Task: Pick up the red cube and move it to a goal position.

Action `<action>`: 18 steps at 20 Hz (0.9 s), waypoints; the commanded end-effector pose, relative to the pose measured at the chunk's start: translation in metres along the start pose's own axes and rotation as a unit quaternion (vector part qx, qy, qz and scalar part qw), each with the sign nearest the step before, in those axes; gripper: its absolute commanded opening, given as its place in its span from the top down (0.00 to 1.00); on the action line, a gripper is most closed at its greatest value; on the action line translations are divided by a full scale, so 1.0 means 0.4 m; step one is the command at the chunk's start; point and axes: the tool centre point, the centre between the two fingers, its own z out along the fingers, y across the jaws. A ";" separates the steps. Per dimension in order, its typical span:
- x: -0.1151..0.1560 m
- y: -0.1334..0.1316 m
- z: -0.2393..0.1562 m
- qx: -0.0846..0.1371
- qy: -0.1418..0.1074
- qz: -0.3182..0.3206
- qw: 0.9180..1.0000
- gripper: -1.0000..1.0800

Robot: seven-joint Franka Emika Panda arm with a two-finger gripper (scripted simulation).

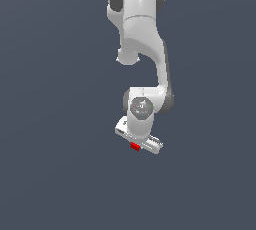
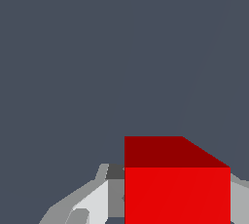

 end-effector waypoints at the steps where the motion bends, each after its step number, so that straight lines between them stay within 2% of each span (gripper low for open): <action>1: 0.001 0.001 0.000 0.000 0.000 0.000 1.000 1.00; 10: -0.004 0.009 -0.040 0.000 0.000 0.000 1.000 1.00; 18: -0.016 0.039 -0.166 0.000 0.000 0.000 1.000 1.00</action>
